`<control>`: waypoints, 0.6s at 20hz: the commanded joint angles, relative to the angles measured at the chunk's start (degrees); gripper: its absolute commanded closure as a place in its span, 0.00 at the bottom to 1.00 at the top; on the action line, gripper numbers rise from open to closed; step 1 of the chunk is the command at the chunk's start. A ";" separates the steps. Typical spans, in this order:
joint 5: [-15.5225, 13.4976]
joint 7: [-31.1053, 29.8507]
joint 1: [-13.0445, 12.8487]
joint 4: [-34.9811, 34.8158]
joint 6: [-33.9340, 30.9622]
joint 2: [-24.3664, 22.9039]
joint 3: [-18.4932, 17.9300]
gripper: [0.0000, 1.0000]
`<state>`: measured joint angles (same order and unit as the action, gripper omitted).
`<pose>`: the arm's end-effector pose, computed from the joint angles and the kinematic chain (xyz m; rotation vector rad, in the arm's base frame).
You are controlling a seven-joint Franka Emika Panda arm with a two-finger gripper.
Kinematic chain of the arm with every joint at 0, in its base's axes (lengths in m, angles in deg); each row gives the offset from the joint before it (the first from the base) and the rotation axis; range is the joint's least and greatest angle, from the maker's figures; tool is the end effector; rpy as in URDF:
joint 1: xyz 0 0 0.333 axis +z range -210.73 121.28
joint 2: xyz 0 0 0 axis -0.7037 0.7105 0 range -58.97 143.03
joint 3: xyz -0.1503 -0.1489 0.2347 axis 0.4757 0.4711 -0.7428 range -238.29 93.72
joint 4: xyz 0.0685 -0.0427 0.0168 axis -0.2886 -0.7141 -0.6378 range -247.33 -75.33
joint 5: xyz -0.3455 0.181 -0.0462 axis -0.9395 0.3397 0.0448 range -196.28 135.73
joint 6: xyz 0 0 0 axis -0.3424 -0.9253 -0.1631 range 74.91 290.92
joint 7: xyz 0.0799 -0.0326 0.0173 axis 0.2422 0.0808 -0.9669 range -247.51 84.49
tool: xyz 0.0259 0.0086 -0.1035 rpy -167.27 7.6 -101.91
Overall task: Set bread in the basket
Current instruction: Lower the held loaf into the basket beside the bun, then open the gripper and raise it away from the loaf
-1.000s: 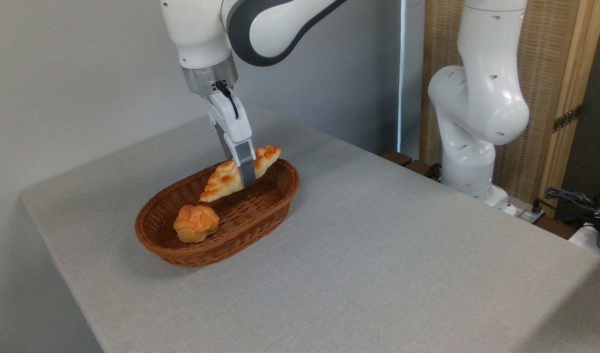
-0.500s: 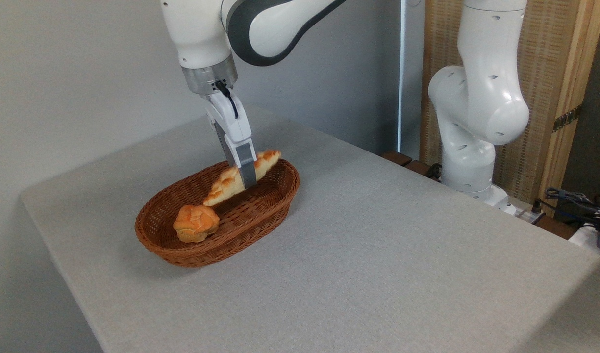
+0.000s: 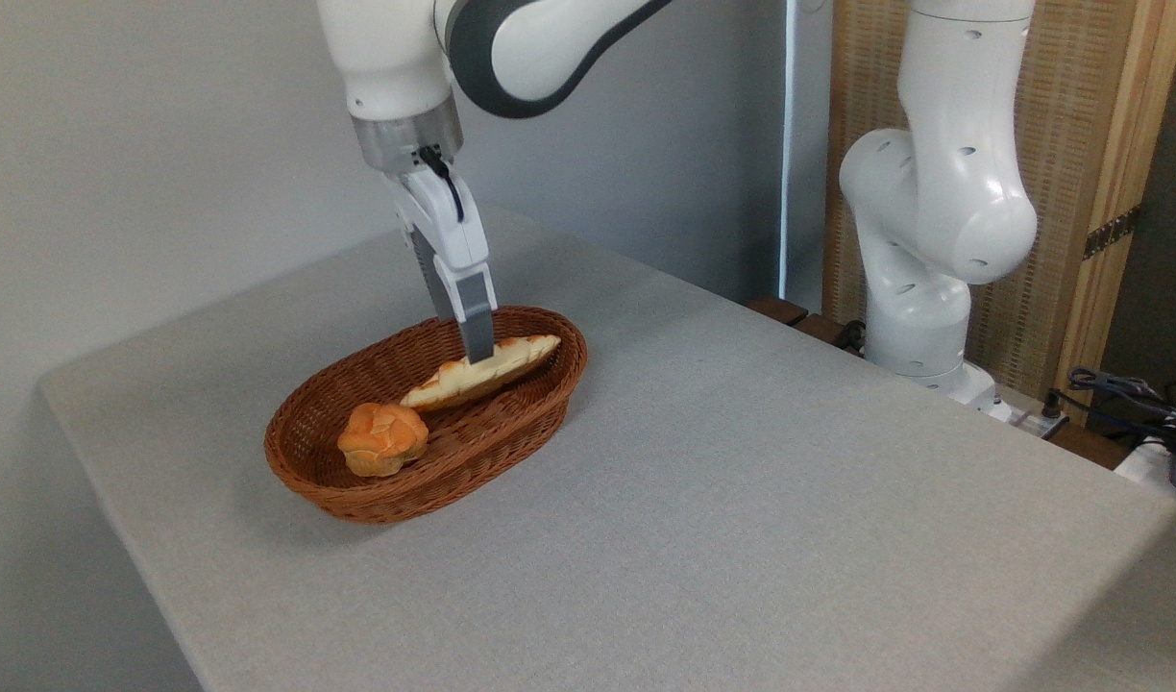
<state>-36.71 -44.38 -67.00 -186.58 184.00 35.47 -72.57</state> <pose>0.4819 -0.2035 0.5039 2.6654 -1.4497 0.0056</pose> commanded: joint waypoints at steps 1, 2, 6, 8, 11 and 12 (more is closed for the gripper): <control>0.81 0.31 -0.05 4.66 -0.68 -1.27 -2.79 0.00; 0.81 0.31 0.21 6.33 -0.77 -1.09 -2.88 0.00; 5.54 0.05 0.30 10.12 -1.91 -0.74 -4.64 0.00; 5.56 -0.13 4.14 13.10 -5.59 -0.74 -4.21 0.00; 5.38 0.13 8.20 16.36 -9.11 -0.65 -4.29 0.00; 5.20 0.31 9.60 17.68 -11.04 -0.22 -4.38 0.00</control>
<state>-31.75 -44.28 -60.66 -173.23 177.60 34.33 -76.77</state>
